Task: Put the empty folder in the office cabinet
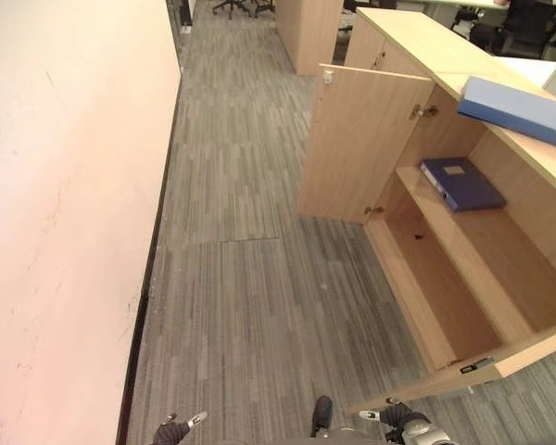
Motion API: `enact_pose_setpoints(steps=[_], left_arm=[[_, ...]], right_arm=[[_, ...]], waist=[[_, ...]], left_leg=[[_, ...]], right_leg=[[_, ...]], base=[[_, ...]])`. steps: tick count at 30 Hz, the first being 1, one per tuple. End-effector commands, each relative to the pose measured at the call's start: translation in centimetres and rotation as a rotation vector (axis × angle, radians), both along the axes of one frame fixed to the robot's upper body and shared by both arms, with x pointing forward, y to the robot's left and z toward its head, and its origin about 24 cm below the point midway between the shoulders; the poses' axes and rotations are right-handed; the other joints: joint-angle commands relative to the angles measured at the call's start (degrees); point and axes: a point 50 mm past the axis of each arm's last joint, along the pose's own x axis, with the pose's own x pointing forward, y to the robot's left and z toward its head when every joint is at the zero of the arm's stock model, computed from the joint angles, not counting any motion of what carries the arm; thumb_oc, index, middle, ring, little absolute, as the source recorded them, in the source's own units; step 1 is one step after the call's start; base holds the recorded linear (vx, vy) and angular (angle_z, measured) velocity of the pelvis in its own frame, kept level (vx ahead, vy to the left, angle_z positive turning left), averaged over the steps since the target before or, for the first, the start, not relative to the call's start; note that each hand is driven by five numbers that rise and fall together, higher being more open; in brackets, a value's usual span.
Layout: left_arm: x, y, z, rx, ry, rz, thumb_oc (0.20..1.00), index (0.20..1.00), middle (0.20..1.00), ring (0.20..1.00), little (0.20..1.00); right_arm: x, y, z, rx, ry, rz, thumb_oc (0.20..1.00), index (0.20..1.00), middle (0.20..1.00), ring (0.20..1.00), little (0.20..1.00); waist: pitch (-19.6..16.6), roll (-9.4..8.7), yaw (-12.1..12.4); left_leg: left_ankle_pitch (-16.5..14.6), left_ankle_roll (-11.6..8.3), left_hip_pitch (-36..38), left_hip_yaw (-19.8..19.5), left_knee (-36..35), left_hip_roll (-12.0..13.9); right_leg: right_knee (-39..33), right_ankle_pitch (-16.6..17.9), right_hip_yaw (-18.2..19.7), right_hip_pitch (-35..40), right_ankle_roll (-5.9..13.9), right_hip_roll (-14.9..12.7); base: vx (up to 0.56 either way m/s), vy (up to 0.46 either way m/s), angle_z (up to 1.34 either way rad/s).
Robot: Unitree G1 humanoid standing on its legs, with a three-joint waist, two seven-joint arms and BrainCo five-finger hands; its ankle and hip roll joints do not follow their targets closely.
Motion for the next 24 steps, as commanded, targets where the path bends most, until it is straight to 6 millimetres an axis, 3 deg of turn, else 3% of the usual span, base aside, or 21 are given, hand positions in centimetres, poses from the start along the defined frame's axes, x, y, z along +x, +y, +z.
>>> enact_pose_setpoints(steps=[1, 3, 4, 6, 9, 11, 13, 14, 15, 16, 17, 18, 19, 20, 21, 23, 24], left_arm=[[3.3, 0.4, 1.0, 0.032, -0.100, -0.067, 1.000, 1.000, 1.000, 1.000, 1.000], [4.4, 0.1, 1.4, 0.026, -0.143, -0.080, 1.000, 1.000, 1.000, 1.000, 1.000], [5.8, -0.3, 1.9, 0.014, -0.200, -0.072, 1.000, 1.000, 1.000, 1.000, 1.000], [5.9, -0.3, 2.0, 0.011, -0.211, -0.067, 1.000, 1.000, 1.000, 1.000, 1.000], [5.4, -0.1, 1.8, 0.019, -0.189, -0.060, 1.000, 1.000, 1.000, 1.000, 1.000], [5.0, 0.1, 1.7, 0.029, -0.176, -0.049, 1.000, 1.000, 1.000, 1.000, 1.000], [4.9, 0.3, 1.7, 0.037, -0.175, -0.032, 1.000, 1.000, 1.000, 1.000, 1.000], [4.8, 0.4, 1.7, 0.040, -0.182, -0.010, 1.000, 1.000, 1.000, 1.000, 1.000], [4.8, 0.4, 1.7, 0.039, -0.182, -0.010, 1.000, 1.000, 1.000, 1.000, 1.000], [4.8, 0.4, 1.7, 0.041, -0.186, 0.000, 1.000, 1.000, 1.000, 1.000, 1.000], [4.8, 0.3, 1.8, 0.039, -0.192, 0.005, 1.000, 1.000, 1.000, 1.000, 1.000], [4.8, 0.2, 1.7, 0.035, -0.196, 0.007, 1.000, 1.000, 1.000, 1.000, 1.000], [4.8, 0.2, 1.7, 0.035, -0.196, 0.007, 1.000, 1.000, 1.000, 1.000, 1.000], [4.8, -0.2, 1.6, 0.023, -0.194, 0.001, 1.000, 1.000, 1.000, 1.000, 1.000], [4.8, -0.2, 1.6, 0.023, -0.194, 0.001, 1.000, 1.000, 1.000, 1.000, 1.000], [4.4, -0.7, 1.3, 0.009, -0.178, -0.013, 1.000, 1.000, 1.000, 1.000, 1.000], [4.4, -0.7, 1.3, 0.009, -0.178, -0.013, 1.000, 1.000, 1.000, 1.000, 1.000]], right_arm=[[2.7, 0.7, 0.9, 0.014, -0.094, 0.039, 1.000, 1.000, 1.000, 1.000, 1.000], [3.0, 0.5, 1.1, 0.010, -0.110, 0.032, 1.000, 1.000, 1.000, 1.000, 1.000], [3.5, 0.0, 1.4, -0.010, -0.127, 0.011, 1.000, 1.000, 1.000, 1.000, 1.000], [3.4, -0.2, 1.3, -0.015, -0.122, 0.004, 1.000, 1.000, 1.000, 1.000, 1.000], [2.9, -0.4, 1.1, -0.024, -0.096, -0.003, 1.000, 1.000, 1.000, 1.000, 1.000], [2.4, -0.5, 0.9, -0.029, -0.079, -0.012, 1.000, 1.000, 1.000, 1.000, 1.000], [2.0, -0.8, 0.8, -0.037, -0.065, -0.028, 1.000, 1.000, 1.000, 1.000, 1.000], [1.0, -1.2, 0.5, -0.047, -0.036, -0.050, 1.000, 1.000, 1.000, 1.000, 1.000], [1.0, -1.3, 0.5, -0.047, -0.036, -0.050, 1.000, 1.000, 1.000, 1.000, 1.000], [0.6, -1.6, 0.4, -0.055, -0.023, -0.061, 1.000, 1.000, 1.000, 1.000, 1.000], [-0.3, -2.2, 0.3, -0.065, 0.002, -0.092, 1.000, 1.000, 1.000, 1.000, 1.000], [-0.9, -2.6, 0.2, -0.072, 0.017, -0.108, 1.000, 1.000, 1.000, 1.000, 1.000], [-0.9, -2.6, 0.2, -0.073, 0.017, -0.108, 1.000, 1.000, 1.000, 1.000, 1.000], [-1.7, -3.1, 0.1, -0.083, 0.041, -0.133, 1.000, 1.000, 1.000, 1.000, 1.000], [-1.7, -3.1, 0.1, -0.083, 0.041, -0.134, 1.000, 1.000, 1.000, 1.000, 1.000], [-2.2, -3.4, 0.0, -0.091, 0.059, -0.143, 1.000, 1.000, 1.000, 1.000, 1.000], [-2.2, -3.4, 0.0, -0.091, 0.059, -0.143, 1.000, 1.000, 1.000, 1.000, 1.000]], waist=[[2.39, -1.42, 0.74], [3.56, -2.04, 0.89], [5.45, -2.59, 0.64], [5.73, -2.46, 0.78], [5.24, -2.55, 0.77], [4.61, -2.56, 0.38], [3.95, -2.28, 0.01], [3.20, -1.76, -0.70], [3.21, -1.73, -0.69], [3.16, -1.23, -0.95], [2.79, 0.35, -1.67], [2.60, 1.36, -1.98], [2.61, 1.39, -1.97], [2.06, 3.11, -2.42], [2.08, 3.12, -2.39], [1.10, 4.85, -2.78], [1.10, 4.85, -2.78]], left_leg=[[0.37, 1.29, -6.06, 1.10, 5.71, -3.84], [0.62, 0.12, -9.94, 3.29, 14.03, -3.51], [3.02, 0.46, -16.54, 8.20, 24.66, -1.92], [3.38, 0.70, -17.13, 10.22, 25.36, -0.39], [4.03, 0.46, -15.35, 12.57, 20.47, 2.14], [6.33, -0.57, -14.11, 12.43, 15.53, 4.30], [9.66, -1.63, -13.50, 12.08, 10.44, 7.42], [13.75, -2.78, -13.51, 12.15, 5.21, 11.48], [13.91, -2.83, -13.31, 12.19, 4.91, 11.53], [16.43, -3.44, -13.57, 12.62, 3.27, 13.10], [20.02, -5.41, -13.06, 14.68, -1.02, 15.73], [21.59, -6.34, -12.98, 15.26, -2.46, 16.60], [21.67, -6.36, -12.88, 15.29, -2.61, 16.62], [21.10, -6.89, -12.43, 15.69, -3.47, 16.72], [21.07, -6.88, -12.38, 15.72, -3.47, 16.71], [15.90, -6.71, -10.91, 14.23, -3.47, 13.58], [15.90, -6.71, -10.90, 14.23, -3.47, 13.57]], right_leg=[[6.69, -11.05, -0.22, 3.54, 2.22, -0.14], [6.21, -11.78, -2.14, 5.19, 1.50, -0.21], [5.67, -12.29, -4.62, 6.68, 0.64, -0.22], [5.56, -12.51, -4.95, 7.17, 0.56, 0.11], [5.03, -12.65, -4.49, 7.98, 0.86, 0.14], [4.92, -13.03, -4.37, 7.85, 1.25, -0.56], [4.90, -13.74, -4.16, 7.67, 1.64, -1.09], [5.05, -14.46, -4.04, 7.56, 2.44, -2.15], [5.11, -14.52, -4.03, 7.57, 2.41, -2.11], [5.42, -14.87, -4.05, 7.53, 2.66, -2.63], [5.99, -15.34, -4.15, 7.40, 3.37, -3.48], [6.30, -15.45, -4.33, 7.45, 3.83, -4.21], [6.34, -15.48, -4.33, 7.46, 3.83, -4.19], [6.84, -15.31, -4.66, 7.76, 4.66, -5.27], [6.85, -15.31, -4.64, 7.78, 4.67, -5.29], [8.03, -14.12, -4.30, 8.00, 5.97, -8.42], [8.03, -14.12, -4.29, 8.00, 5.97, -8.42]], base=[[0.12, -0.240, 0.59], [0.05, -0.282, 1.22], [-0.04, -0.238, 1.12], [0.00, -0.110, 0.69], [0.10, 0.002, -0.02], [0.09, 0.075, -0.36], [0.08, 0.159, 0.14], [0.06, 0.169, 0.46], [0.05, 0.213, 0.43], [0.02, 0.297, 0.35], [0.03, 0.441, 0.16], [0.02, 0.359, 0.02], [0.05, 0.388, -0.18], [0.03, 0.248, -0.13], [0.07, 0.402, -0.11], [0.08, 0.417, -0.05], [0.08, 0.515, -0.06]])
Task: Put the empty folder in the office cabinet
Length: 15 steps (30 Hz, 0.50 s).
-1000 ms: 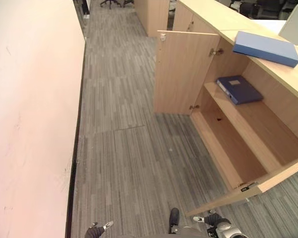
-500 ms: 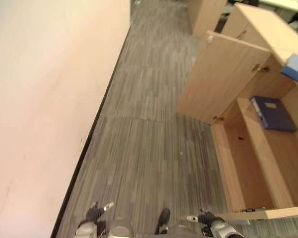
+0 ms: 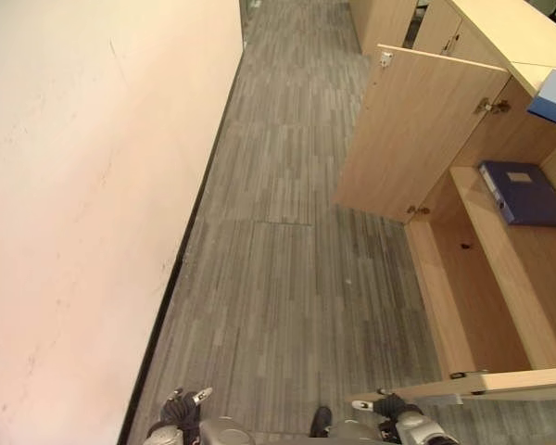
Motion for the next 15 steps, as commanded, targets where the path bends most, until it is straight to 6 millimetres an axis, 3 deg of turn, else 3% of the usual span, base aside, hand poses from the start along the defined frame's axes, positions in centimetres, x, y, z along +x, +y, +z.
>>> enact_pose_setpoints(steps=[1, 4, 6, 7, 9, 11, 15], left_arm=[[0.8, 2.4, 1.0, 0.078, -0.054, -0.032, 1.000, 1.000, 1.000, 1.000, 1.000], [0.8, 3.3, 1.2, 0.105, -0.048, -0.041, 1.000, 1.000, 1.000, 1.000, 1.000], [0.9, 3.6, 1.3, 0.115, -0.046, -0.040, 1.000, 1.000, 1.000, 1.000, 1.000], [0.9, 4.1, 1.4, 0.128, -0.043, -0.031, 1.000, 1.000, 1.000, 1.000, 1.000], [1.0, 4.4, 1.5, 0.133, -0.047, -0.026, 1.000, 1.000, 1.000, 1.000, 1.000], [1.0, 4.5, 1.6, 0.134, -0.046, -0.039, 1.000, 1.000, 1.000, 1.000, 1.000], [0.5, 4.8, 1.5, 0.129, -0.029, -0.044, 1.000, 1.000, 1.000, 1.000, 1.000]], right_arm=[[-0.2, 0.4, -0.2, 0.001, 0.030, -0.027, 1.000, 1.000, 1.000, 1.000, 1.000], [-0.4, 0.9, -0.4, 0.020, 0.041, -0.021, 1.000, 1.000, 1.000, 1.000, 1.000], [-0.3, 1.2, -0.4, 0.026, 0.043, -0.013, 1.000, 1.000, 1.000, 1.000, 1.000], [0.0, 1.6, -0.5, 0.039, 0.042, 0.004, 1.000, 1.000, 1.000, 1.000, 1.000], [0.7, 2.0, -0.4, 0.048, 0.031, 0.027, 1.000, 1.000, 1.000, 1.000, 1.000], [1.2, 2.4, -0.4, 0.056, 0.025, 0.058, 1.000, 1.000, 1.000, 1.000, 1.000], [3.0, 3.6, 0.0, 0.078, -0.001, 0.139, 1.000, 1.000, 1.000, 1.000, 1.000]], waist=[[0.59, -2.77, 0.02], [0.82, -4.28, 0.17], [0.92, -4.82, 0.21], [1.26, -5.55, 0.35], [1.36, -5.88, 0.70], [1.35, -5.99, 1.23], [2.28, -5.23, 3.51]], left_leg=[[1.27, 1.62, -2.43, -1.90, 1.78, -5.44], [-3.03, 3.78, -2.71, -1.67, 4.96, -9.82], [-4.34, 4.62, -2.97, -1.59, 5.84, -11.37], [-6.16, 6.09, -2.98, -0.79, 6.70, -13.80], [-6.94, 7.54, -2.59, 0.26, 5.86, -16.17], [-7.44, 8.57, -1.56, 1.27, 4.37, -17.90], [-9.70, 9.97, 1.05, 2.53, 3.09, -19.56]], right_leg=[[-2.42, 1.36, 0.41, 3.86, 4.30, -9.72], [-2.33, 4.91, 1.07, 3.82, 5.98, -14.14], [-2.18, 6.41, 1.15, 3.28, 6.54, -15.54], [-1.89, 10.59, 1.45, 1.81, 7.54, -18.07], [-1.80, 15.24, 0.62, 0.25, 8.37, -20.37], [-1.78, 17.29, -1.85, -0.16, 8.67, -22.03], [0.11, 19.77, -10.48, 0.63, 9.60, -24.05]], base=[[0.05, 0.374, -0.08], [0.04, 0.386, -0.08], [0.00, 0.311, 0.03], [-0.02, 0.502, -0.01], [-0.03, 0.418, -0.13], [0.02, 0.323, -0.34], [0.03, 0.259, -0.28]])
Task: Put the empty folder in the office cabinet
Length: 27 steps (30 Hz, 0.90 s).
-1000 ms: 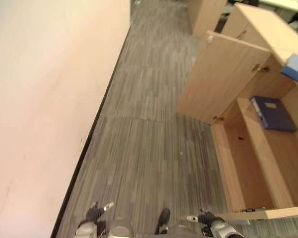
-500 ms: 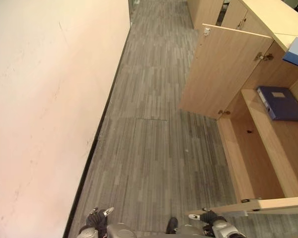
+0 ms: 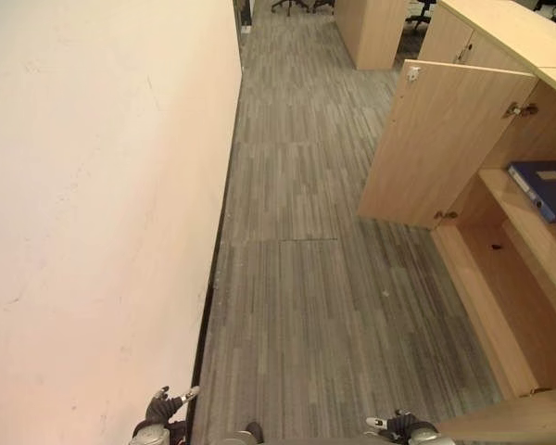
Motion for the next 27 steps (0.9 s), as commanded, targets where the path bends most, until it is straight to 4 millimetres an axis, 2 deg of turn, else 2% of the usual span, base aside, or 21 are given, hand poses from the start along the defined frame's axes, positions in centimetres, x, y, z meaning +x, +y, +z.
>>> enact_pose_setpoints(steps=[1, 2, 4, 6, 10, 12, 14, 16, 19, 24, 26, 27], left_arm=[[0.4, 0.3, 0.3, 0.012, -0.019, -0.038, 1.000, 1.000, 1.000, 1.000, 1.000], [0.4, 0.3, 0.3, 0.012, -0.013, -0.045, 1.000, 1.000, 1.000, 1.000, 1.000], [0.6, 0.4, 0.4, 0.013, -0.009, -0.073, 1.000, 1.000, 1.000, 1.000, 1.000], [0.5, 0.3, 0.3, 0.006, -0.002, -0.095, 1.000, 1.000, 1.000, 1.000, 1.000], [1.2, -0.1, 0.6, -0.005, -0.031, -0.124, 1.000, 1.000, 1.000, 1.000, 1.000], [1.6, -0.2, 0.8, -0.012, -0.055, -0.119, 1.000, 1.000, 1.000, 1.000, 1.000], [2.3, -0.3, 1.2, -0.013, -0.094, -0.105, 1.000, 1.000, 1.000, 1.000, 1.000], [2.9, -0.5, 1.5, -0.015, -0.125, -0.120, 1.000, 1.000, 1.000, 1.000, 1.000], [2.9, -0.8, 1.5, -0.012, -0.130, -0.137, 1.000, 1.000, 1.000, 1.000, 1.000], [4.3, -1.4, 2.1, -0.019, -0.184, -0.144, 1.000, 1.000, 1.000, 1.000, 1.000], [5.4, -2.1, 2.5, -0.033, -0.216, -0.162, 1.000, 1.000, 1.000, 1.000, 1.000], [5.8, -2.2, 2.6, -0.035, -0.230, -0.163, 1.000, 1.000, 1.000, 1.000, 1.000]], right_arm=[[2.7, 1.1, 0.6, 0.016, -0.045, 0.094, 1.000, 1.000, 1.000, 1.000, 1.000], [3.0, 1.6, 0.6, 0.032, -0.049, 0.113, 1.000, 1.000, 1.000, 1.000, 1.000], [3.5, 2.5, 0.6, 0.071, -0.048, 0.165, 1.000, 1.000, 1.000, 1.000, 1.000], [3.9, 3.4, 0.6, 0.097, -0.044, 0.204, 1.000, 1.000, 1.000, 1.000, 1.000], [7.6, 5.4, 2.1, 0.139, -0.150, 0.304, 1.000, 1.000, 1.000, 1.000, 1.000], [10.2, 5.8, 3.5, 0.140, -0.249, 0.311, 1.000, 1.000, 1.000, 1.000, 1.000], [13.1, 5.8, 5.4, 0.138, -0.357, 0.290, 1.000, 1.000, 1.000, 1.000, 1.000], [14.9, 5.9, 6.8, 0.147, -0.433, 0.277, 1.000, 1.000, 1.000, 1.000, 1.000], [16.6, 5.8, 8.2, 0.136, -0.501, 0.268, 1.000, 1.000, 1.000, 1.000, 1.000], [18.7, 5.4, 10.3, 0.118, -0.602, 0.249, 1.000, 1.000, 1.000, 1.000, 1.000], [19.3, 4.5, 10.9, 0.086, -0.620, 0.229, 1.000, 1.000, 1.000, 1.000, 1.000], [19.5, 4.1, 11.2, 0.074, -0.629, 0.224, 1.000, 1.000, 1.000, 1.000, 1.000]], waist=[[2.33, 0.74, 2.09], [2.56, 0.68, 2.08], [2.45, 0.72, 2.72], [2.08, 0.83, 3.87], [2.99, 1.44, 4.80], [3.86, 1.60, 4.80], [4.73, 1.84, 4.56], [4.97, 1.53, 4.32], [4.02, 0.86, 5.12], [3.82, -0.59, 5.45], [4.21, -1.46, 5.53], [4.64, -1.59, 5.67]], left_leg=[[-4.29, 1.12, -1.99, -3.57, 1.65, 2.22], [-4.26, 1.51, -2.19, -3.94, 1.99, 1.90], [-4.07, 2.36, -2.13, -4.86, 1.96, 1.24], [-4.01, 2.78, -1.41, -5.18, 1.18, 0.60], [-3.69, 2.97, -1.10, -5.78, 0.73, 0.69], [-3.54, 2.65, -0.47, -5.50, 0.37, 0.55], [-3.53, 2.44, -0.11, -5.07, 0.25, 0.54], [-3.90, 2.08, 0.05, -5.34, 0.55, 0.63], [-5.20, 1.55, 0.62, -5.10, 1.18, 1.10], [-8.75, -0.51, -1.32, -5.68, 8.61, 4.52], [-10.13, -2.57, -4.53, -5.22, 16.97, 6.91], [-8.99, -3.44, -6.44, -5.36, 21.88, 8.04]], right_leg=[[2.64, 1.25, -1.95, 1.46, 5.55, -2.88], [4.01, -0.46, 0.25, 1.08, 4.95, -1.63], [5.82, -5.88, 4.97, 0.53, 3.17, 2.60], [7.48, -8.67, 4.73, 0.34, 2.12, 4.86], [8.63, -12.62, 3.28, -3.76, -0.16, 11.03], [6.50, -12.13, 2.65, -5.79, -0.44, 13.38], [5.30, -9.87, 1.44, -8.44, 0.25, 13.56], [2.46, -10.21, 2.44, -7.68, 0.18, 14.74], [-0.07, -10.97, 2.86, -5.78, -0.56, 16.35], [-1.50, -12.58, 2.44, -3.80, -1.93, 18.98], [-2.36, -14.34, 1.23, -1.61, -3.25, 20.32], [-2.21, -15.00, 0.91, -0.86, -4.15, 20.83]], base=[[0.02, 0.177, -0.28], [0.03, 0.169, -0.13], [0.06, 0.129, 0.04], [0.08, 0.071, 0.19], [0.03, 0.010, 0.02], [0.03, -0.034, -0.11], [0.06, -0.048, 0.00], [0.12, -0.115, -0.04], [0.18, -0.150, -0.09], [0.16, -0.225, 0.02], [0.14, -0.307, 0.29], [0.13, -0.280, 0.26]])
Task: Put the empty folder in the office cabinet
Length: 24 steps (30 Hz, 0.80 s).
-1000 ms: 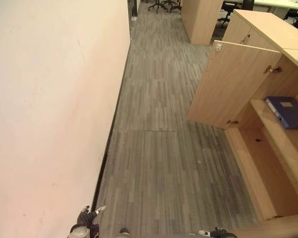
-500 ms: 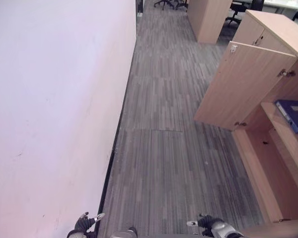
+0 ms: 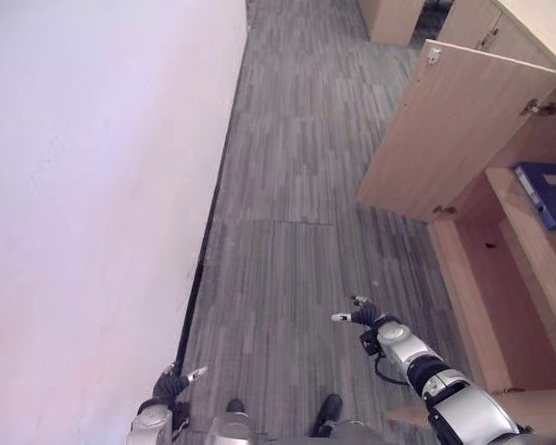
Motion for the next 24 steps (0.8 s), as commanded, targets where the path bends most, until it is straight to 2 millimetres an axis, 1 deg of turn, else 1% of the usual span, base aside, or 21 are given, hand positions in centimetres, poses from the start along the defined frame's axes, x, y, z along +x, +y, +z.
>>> enact_pose_setpoints(steps=[1, 3, 4, 5, 7, 8, 9, 10, 11, 12, 13, 14, 15, 16, 18, 19, 20, 21, 22, 23, 24], left_arm=[[1.6, -0.8, 1.1, 0.002, -0.096, -0.050, 1.000, 1.000, 1.000, 1.000, 1.000], [1.8, -0.9, 1.1, 0.002, -0.096, -0.046, 1.000, 1.000, 1.000, 1.000, 1.000], [1.8, -0.9, 1.1, 0.002, -0.096, -0.047, 1.000, 1.000, 1.000, 1.000, 1.000], [1.9, -1.0, 1.1, -0.001, -0.098, -0.037, 1.000, 1.000, 1.000, 1.000, 1.000], [2.0, -1.0, 1.1, -0.003, -0.105, -0.024, 1.000, 1.000, 1.000, 1.000, 1.000], [2.1, -0.9, 1.2, 0.001, -0.111, -0.021, 1.000, 1.000, 1.000, 1.000, 1.000], [2.1, -0.9, 1.3, 0.001, -0.112, -0.019, 1.000, 1.000, 1.000, 1.000, 1.000], [2.0, -0.8, 1.3, 0.003, -0.111, -0.010, 1.000, 1.000, 1.000, 1.000, 1.000], [1.9, -0.8, 1.2, 0.001, -0.107, -0.002, 1.000, 1.000, 1.000, 1.000, 1.000], [1.8, -0.8, 1.2, -0.001, -0.107, 0.002, 1.000, 1.000, 1.000, 1.000, 1.000], [2.0, -1.0, 1.2, -0.008, -0.111, 0.009, 1.000, 1.000, 1.000, 1.000, 1.000], [1.9, -1.1, 1.0, -0.010, -0.103, 0.017, 1.000, 1.000, 1.000, 1.000, 1.000], [1.7, -1.2, 0.8, -0.015, -0.092, 0.017, 1.000, 1.000, 1.000, 1.000, 1.000], [0.8, -1.5, 0.2, -0.026, -0.060, 0.025, 1.000, 1.000, 1.000, 1.000, 1.000], [-0.7, -1.3, -0.6, -0.021, -0.004, 0.055, 1.000, 1.000, 1.000, 1.000, 1.000], [-1.6, -1.1, -1.0, -0.016, 0.030, 0.083, 1.000, 1.000, 1.000, 1.000, 1.000], [-1.9, -1.0, -1.2, -0.016, 0.041, 0.095, 1.000, 1.000, 1.000, 1.000, 1.000], [-2.2, -0.6, -1.2, -0.010, 0.047, 0.110, 1.000, 1.000, 1.000, 1.000, 1.000], [-2.2, -0.2, -1.1, -0.001, 0.048, 0.111, 1.000, 1.000, 1.000, 1.000, 1.000], [-2.3, 0.3, -1.0, 0.014, 0.055, 0.109, 1.000, 1.000, 1.000, 1.000, 1.000], [-2.4, 0.5, -1.0, 0.019, 0.060, 0.106, 1.000, 1.000, 1.000, 1.000, 1.000]], right_arm=[[2.8, -0.3, 2.7, -0.014, -0.124, -0.014, 1.000, 1.000, 1.000, 1.000, 1.000], [2.9, -1.0, 2.9, -0.022, -0.128, -0.043, 1.000, 1.000, 1.000, 1.000, 1.000], [3.0, -1.0, 2.9, -0.022, -0.129, -0.043, 1.000, 1.000, 1.000, 1.000, 1.000], [2.9, -1.4, 2.8, -0.023, -0.123, -0.064, 1.000, 1.000, 1.000, 1.000, 1.000], [2.6, -1.8, 2.5, -0.023, -0.108, -0.098, 1.000, 1.000, 1.000, 1.000, 1.000], [2.4, -1.8, 2.3, -0.024, -0.105, -0.107, 1.000, 1.000, 1.000, 1.000, 1.000], [2.0, -1.8, 1.9, -0.022, -0.091, -0.113, 1.000, 1.000, 1.000, 1.000, 1.000], [1.8, -1.8, 1.7, -0.021, -0.080, -0.116, 1.000, 1.000, 1.000, 1.000, 1.000], [1.4, -1.8, 1.3, -0.019, -0.066, -0.120, 1.000, 1.000, 1.000, 1.000, 1.000], [1.2, -1.8, 1.1, -0.019, -0.058, -0.121, 1.000, 1.000, 1.000, 1.000, 1.000], [0.7, -2.0, 0.5, -0.024, -0.036, -0.134, 1.000, 1.000, 1.000, 1.000, 1.000], [0.2, -2.1, 0.1, -0.021, -0.018, -0.146, 1.000, 1.000, 1.000, 1.000, 1.000], [-0.2, -2.1, -0.2, -0.019, -0.003, -0.149, 1.000, 1.000, 1.000, 1.000, 1.000], [-1.3, -2.0, -1.1, -0.007, 0.034, -0.167, 1.000, 1.000, 1.000, 1.000, 1.000], [-3.5, -2.2, -2.8, 0.017, 0.102, -0.226, 1.000, 1.000, 1.000, 1.000, 1.000], [-4.7, -2.2, -3.7, 0.021, 0.146, -0.240, 1.000, 1.000, 1.000, 1.000, 1.000], [-5.2, -2.1, -4.0, 0.024, 0.165, -0.243, 1.000, 1.000, 1.000, 1.000, 1.000], [-6.1, -2.1, -4.5, 0.032, 0.200, -0.256, 1.000, 1.000, 1.000, 1.000, 1.000], [-6.3, -2.2, -4.7, 0.034, 0.209, -0.265, 1.000, 1.000, 1.000, 1.000, 1.000], [-6.7, -2.4, -4.9, 0.045, 0.228, -0.286, 1.000, 1.000, 1.000, 1.000, 1.000], [-7.0, -2.4, -5.1, 0.049, 0.235, -0.295, 1.000, 1.000, 1.000, 1.000, 1.000]], waist=[[0.93, -1.49, 1.81], [1.86, -1.50, 2.37], [1.88, -1.45, 2.34], [2.23, -1.58, 2.44], [2.22, -2.36, 2.81], [2.17, -3.14, 3.17], [1.60, -3.39, 3.44], [1.51, -3.30, 3.93], [1.26, -2.85, 4.37], [1.17, -2.65, 4.60], [1.18, -2.13, 4.78], [1.01, -2.15, 4.69], [0.70, -1.66, 4.98], [-0.84, -0.98, 5.07], [-2.98, -1.07, 4.97], [-4.22, -1.32, 4.95], [-4.59, -1.55, 5.06], [-5.04, -1.81, 5.32], [-5.06, -1.84, 5.25], [-5.05, -1.77, 4.88], [-5.25, -1.68, 4.64]], left_leg=[[-7.37, -0.47, -2.97, -1.59, 18.20, -0.33], [-3.12, -1.32, -5.78, -2.41, 25.25, 1.33], [-3.15, -1.37, -5.88, -2.50, 25.41, 1.40], [-1.61, -1.35, -7.20, -2.53, 26.64, 2.00], [-1.82, -0.74, -9.79, -2.36, 24.82, 2.12], [-2.66, -0.31, -11.78, -3.07, 22.05, 1.72], [-2.09, -0.49, -10.86, -4.34, 13.84, 1.16], [0.95, -1.12, -11.93, -5.89, 9.02, 0.88], [5.10, -1.69, -12.62, -7.74, 2.93, 0.94], [7.53, -2.14, -12.29, -9.03, -1.91, 0.85], [10.75, -2.65, -14.62, -10.53, -6.80, 0.48], [10.68, -3.39, -14.97, -10.61, -7.99, 0.58], [11.70, -3.11, -14.46, -10.45, -8.76, 0.69], [12.20, -3.27, -13.14, -10.64, -9.38, 0.78], [11.17, -2.29, -11.11, -9.15, -8.21, -0.39], [9.35, -0.88, -10.06, -8.36, -6.98, -2.01], [8.34, -0.05, -9.38, -7.83, -6.50, -2.79], [5.70, 2.07, -7.56, -6.47, -5.47, -5.06], [4.64, 2.96, -6.74, -5.95, -5.04, -6.02], [2.86, 4.56, -5.35, -5.48, -4.50, -7.97], [2.11, 5.34, -4.87, -5.41, -4.35, -8.83]], right_leg=[[1.68, -4.58, 1.06, 1.53, -0.16, 2.31], [0.90, -5.94, 0.78, 3.65, -1.46, 3.88], [0.86, -5.94, 0.73, 3.67, -1.51, 3.96], [0.38, -6.47, 0.65, 4.44, -1.82, 4.40], [-0.56, -6.85, 0.99, 5.51, -1.76, 4.19], [-0.81, -7.28, 1.49, 5.95, -1.50, 3.86], [-0.67, -7.97, 2.48, 6.26, -1.20, 3.62], [-0.79, -8.39, 3.01, 6.86, -1.14, 3.72], [-0.84, -9.11, 3.50, 7.72, -1.30, 4.24], [-0.95, -9.63, 4.06, 8.52, -1.43, 4.63], [-1.07, -10.10, 4.50, 9.71, -1.59, 5.09], [-1.15, -11.08, 5.25, 10.88, -1.27, 5.24], [-0.96, -10.89, 5.76, 11.13, -1.11, 5.26], [-1.22, -11.20, 6.66, 12.36, -0.28, 4.96], [-1.03, -11.63, 7.44, 13.83, 0.97, 2.64], [0.10, -11.74, 7.96, 14.04, 2.21, 0.27], [1.13, -11.66, 8.29, 13.90, 2.67, -0.92], [5.14, -10.80, 8.86, 13.29, 4.18, -4.07], [8.04, -9.56, 9.13, 12.15, 4.72, -5.52], [13.91, -6.14, 9.47, 10.04, 5.53, -8.13], [16.55, -4.47, 9.53, 9.06, 5.59, -9.10]], base=[[0.07, -0.202, 0.45], [0.05, -0.162, 0.18], [0.03, -0.109, -0.12], [0.05, -0.075, -0.11], [0.11, -0.059, 0.02], [0.19, 0.048, -0.02], [0.21, 0.094, -0.02], [0.24, 0.138, -0.16], [0.21, 0.104, -0.21], [0.25, 0.163, -0.22], [0.31, 0.147, -0.20], [0.27, 0.196, -0.32], [0.39, 0.245, -0.74], [0.47, 0.394, -1.03], [0.56, 0.468, -1.01], [0.44, 0.422, -0.49], [0.51, 0.556, -0.26], [0.36, 0.449, -0.21], [0.42, 0.556, -0.39], [0.30, 0.409, -0.52], [0.30, 0.403, -0.35]])
